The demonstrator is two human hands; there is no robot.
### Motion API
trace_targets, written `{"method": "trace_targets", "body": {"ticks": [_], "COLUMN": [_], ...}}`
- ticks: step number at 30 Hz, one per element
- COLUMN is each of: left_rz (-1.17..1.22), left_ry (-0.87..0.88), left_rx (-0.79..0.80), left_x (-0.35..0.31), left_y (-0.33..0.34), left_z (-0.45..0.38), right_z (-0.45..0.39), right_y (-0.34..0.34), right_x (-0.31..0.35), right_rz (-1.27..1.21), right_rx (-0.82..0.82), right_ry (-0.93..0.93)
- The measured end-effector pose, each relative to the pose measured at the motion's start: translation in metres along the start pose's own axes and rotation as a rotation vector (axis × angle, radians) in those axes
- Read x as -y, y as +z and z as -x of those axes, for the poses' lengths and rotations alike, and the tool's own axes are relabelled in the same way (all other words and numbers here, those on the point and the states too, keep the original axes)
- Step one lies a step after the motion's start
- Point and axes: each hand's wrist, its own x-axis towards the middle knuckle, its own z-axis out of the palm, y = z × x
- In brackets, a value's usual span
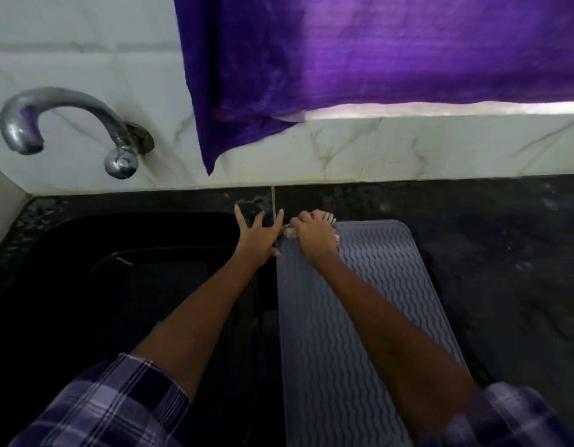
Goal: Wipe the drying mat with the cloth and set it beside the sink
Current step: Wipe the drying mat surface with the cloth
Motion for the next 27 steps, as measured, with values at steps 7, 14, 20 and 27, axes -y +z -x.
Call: {"method": "trace_targets", "body": {"ticks": [7, 14, 20, 27], "left_rz": [-0.06, 0.078, 0.116, 0.146], "left_ry": [0.063, 0.024, 0.057, 0.049], "left_rx": [-0.012, 0.033, 0.047, 0.123], "left_x": [-0.001, 0.007, 0.004, 0.007], "left_y": [-0.008, -0.011, -0.015, -0.021], "left_z": [-0.005, -0.013, -0.013, -0.014], "right_z": [0.062, -0.001, 0.097, 0.019], "right_y": [-0.005, -0.031, 0.001, -0.039], "right_x": [0.022, 0.032, 0.041, 0.034], "right_rz": [0.021, 0.074, 0.043, 0.005], "right_rx": [0.306, 0.134, 0.207, 0.246], "right_ry": [0.003, 0.088, -0.031, 0.088]}}
